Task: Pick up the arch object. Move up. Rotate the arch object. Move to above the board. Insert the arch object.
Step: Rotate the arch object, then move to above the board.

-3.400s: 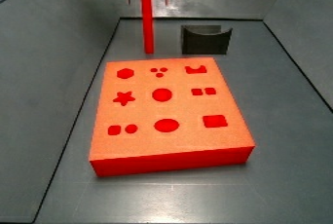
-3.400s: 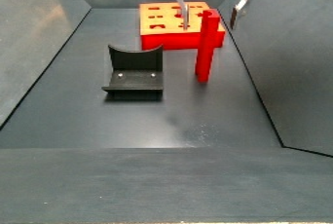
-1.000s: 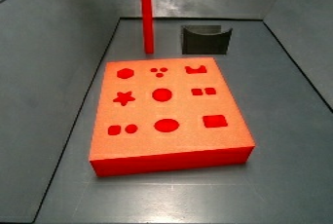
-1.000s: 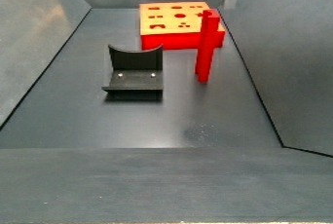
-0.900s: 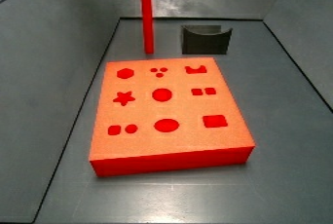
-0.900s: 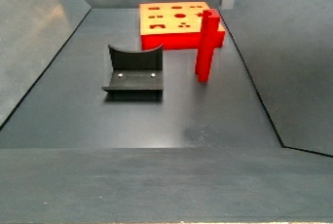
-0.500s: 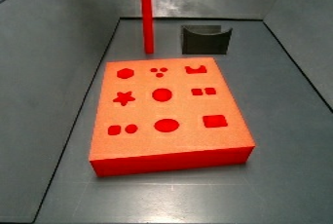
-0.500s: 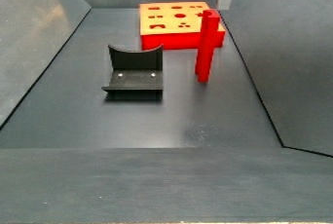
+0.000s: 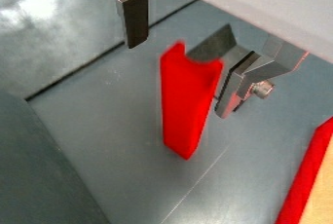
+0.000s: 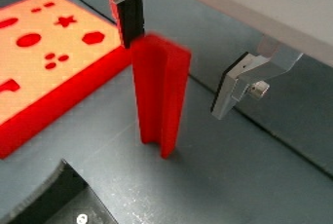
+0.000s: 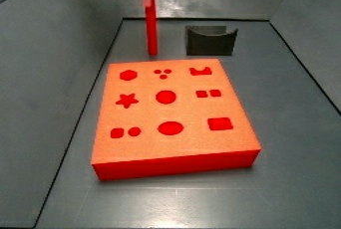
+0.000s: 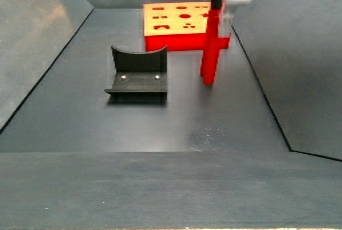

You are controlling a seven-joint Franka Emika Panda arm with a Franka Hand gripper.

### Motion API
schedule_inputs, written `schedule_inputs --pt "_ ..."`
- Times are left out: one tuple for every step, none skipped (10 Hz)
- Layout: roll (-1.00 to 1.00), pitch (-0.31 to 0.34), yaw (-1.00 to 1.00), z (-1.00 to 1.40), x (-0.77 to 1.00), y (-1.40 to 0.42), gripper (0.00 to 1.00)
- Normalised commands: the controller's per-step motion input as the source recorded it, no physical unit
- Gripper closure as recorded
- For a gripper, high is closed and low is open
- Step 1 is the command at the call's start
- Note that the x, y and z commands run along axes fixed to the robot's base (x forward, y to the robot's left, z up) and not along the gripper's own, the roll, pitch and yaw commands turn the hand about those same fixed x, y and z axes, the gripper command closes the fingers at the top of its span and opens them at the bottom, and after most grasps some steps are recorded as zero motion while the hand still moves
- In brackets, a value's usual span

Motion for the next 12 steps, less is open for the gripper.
schedule_inputs --pt "0.05 -0.043 -0.03 -0.48 0.01 0.02 0.0" --pt "0.06 -0.053 -0.02 -0.28 0.01 0.02 0.0" --pt "0.07 -0.051 -0.02 0.0 0.0 0.0 1.0" --pt "0.09 -0.266 0.16 1.0 -0.1 0.41 1.0" --pt "0.09 -0.258 0.16 1.0 -0.1 0.41 1.0" --pt "0.05 -0.185 0.08 1.0 -0.11 0.36 1.0" --pt "0.03 -0.119 0.03 1.0 -0.1 0.33 1.0" --pt "0.0 -0.043 -0.01 1.0 -0.09 0.32 1.0" --pt "-0.03 0.011 -0.03 1.0 -0.08 0.29 1.0" --pt "-0.05 0.032 -0.04 1.0 -0.08 0.28 1.0" --pt "-0.06 0.047 -0.04 1.0 -0.07 0.25 1.0" --pt "-0.07 0.066 -0.04 1.0 -0.05 0.22 1.0"
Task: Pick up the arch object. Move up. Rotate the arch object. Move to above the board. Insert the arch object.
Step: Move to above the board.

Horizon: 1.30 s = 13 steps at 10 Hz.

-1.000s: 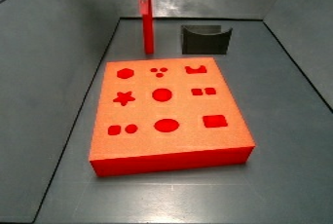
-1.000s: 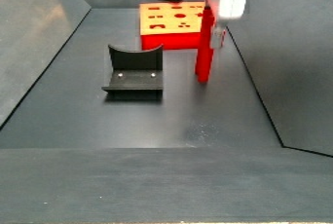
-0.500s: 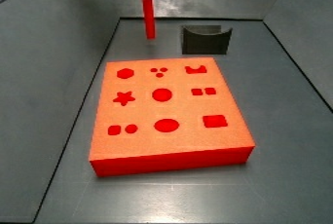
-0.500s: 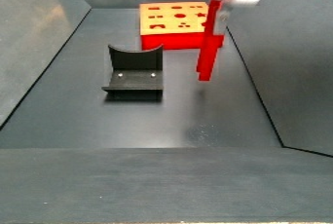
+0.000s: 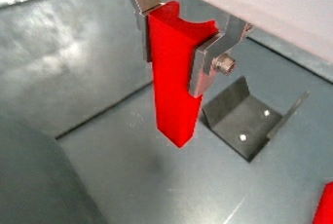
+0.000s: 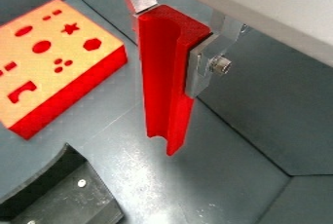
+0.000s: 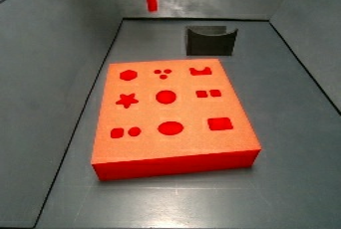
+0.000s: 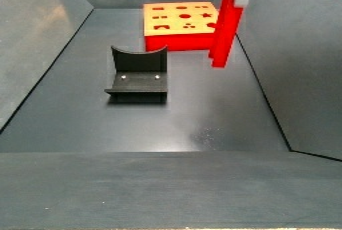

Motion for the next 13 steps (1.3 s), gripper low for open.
schedule_inputs --pt "-0.07 0.076 -0.05 0.87 -0.03 0.18 1.0" --pt "-0.07 0.079 -0.05 0.7 -0.02 0.12 1.0" --pt "-0.07 0.078 -0.05 0.48 -0.01 0.07 1.0" --pt "-0.07 0.072 -0.05 0.26 0.0 0.05 1.0" --pt "0.0 0.092 1.0 0.22 0.22 -1.0 1.0" --pt "0.01 0.092 1.0 0.2 0.23 -1.0 1.0" --pt "0.01 0.096 1.0 0.2 0.23 -1.0 1.0" --pt "0.0 0.099 1.0 0.21 0.23 -1.0 1.0" --pt "0.0 0.101 1.0 0.21 0.23 -1.0 1.0" --pt "-0.01 0.104 1.0 0.21 0.24 -1.0 1.0" --pt "-0.01 0.108 1.0 0.22 0.24 -1.0 1.0" --pt "-0.01 0.116 1.0 0.22 0.25 -1.0 1.0" --pt "-0.02 0.121 1.0 0.22 0.26 -1.0 1.0"
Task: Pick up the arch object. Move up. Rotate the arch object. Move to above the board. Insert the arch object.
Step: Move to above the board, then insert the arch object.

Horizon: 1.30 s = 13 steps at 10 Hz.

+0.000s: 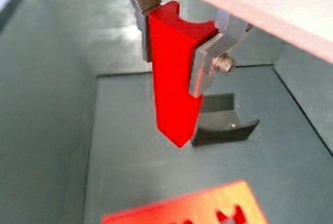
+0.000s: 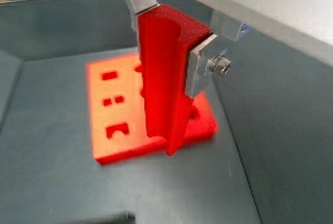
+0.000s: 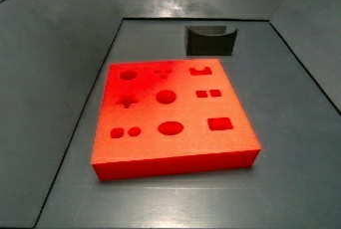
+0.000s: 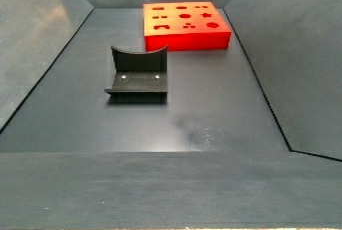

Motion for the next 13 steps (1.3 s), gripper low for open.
schedule_inputs --pt "-0.02 0.128 1.0 0.22 0.28 -1.0 1.0" --pt "-0.02 0.137 1.0 0.22 0.29 -1.0 1.0" --pt "-0.02 0.144 1.0 0.22 0.3 -1.0 1.0" --pt "-0.02 0.151 1.0 0.22 0.33 -1.0 1.0" --pt "-0.01 0.168 1.0 0.17 0.3 -0.77 1.0" --pt "0.0 0.183 1.0 0.11 0.23 -0.49 1.0" --pt "0.01 0.194 1.0 0.07 0.17 -0.3 1.0" --pt "0.03 0.205 1.0 0.04 0.11 -0.17 1.0" --pt "0.06 0.224 1.0 0.03 0.09 -0.1 1.0" --pt "0.07 0.229 0.87 0.02 0.08 -0.06 1.0" --pt "0.07 0.194 0.61 0.02 0.08 -0.05 1.0" --pt "0.07 0.154 0.3 0.02 0.08 -0.04 1.0" --pt "0.0 -0.01 0.0 0.0 0.0 0.0 1.0"
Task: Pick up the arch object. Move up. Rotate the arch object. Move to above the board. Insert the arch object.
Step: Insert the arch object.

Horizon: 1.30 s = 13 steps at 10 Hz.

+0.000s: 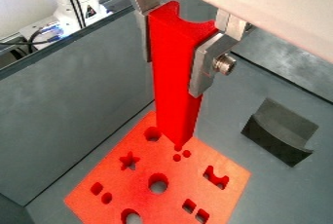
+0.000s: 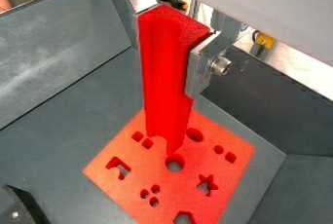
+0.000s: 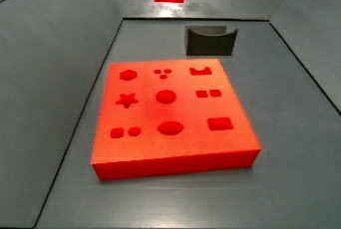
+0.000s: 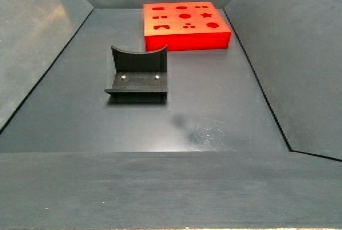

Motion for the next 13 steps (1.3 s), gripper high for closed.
schedule_inputs --pt "-0.18 -0.113 -0.01 -0.14 0.0 0.13 1.0" --pt "-0.06 -0.047 0.0 -0.44 0.18 0.13 1.0" --pt "0.0 0.0 0.0 -0.64 0.59 0.15 1.0" --pt "0.0 0.0 0.03 -0.79 0.72 0.29 1.0" --pt "0.01 -0.056 0.14 -0.86 0.67 0.38 1.0" --pt "0.0 -0.114 0.28 -0.77 0.53 0.52 1.0" --pt "0.0 -0.143 0.34 -0.74 0.45 0.48 1.0" --pt "0.0 -0.146 0.33 -0.72 0.46 0.48 1.0" --pt "-0.01 -0.189 0.35 -0.53 0.5 0.3 1.0" --pt "0.1 -0.214 0.41 -0.39 0.33 0.0 1.0" --pt "0.28 -0.194 0.41 -0.46 0.05 -0.13 1.0" --pt "0.15 -0.231 0.2 -0.38 -0.11 -0.13 1.0" --pt "0.1 -0.19 0.07 -0.33 -0.19 -0.02 1.0"
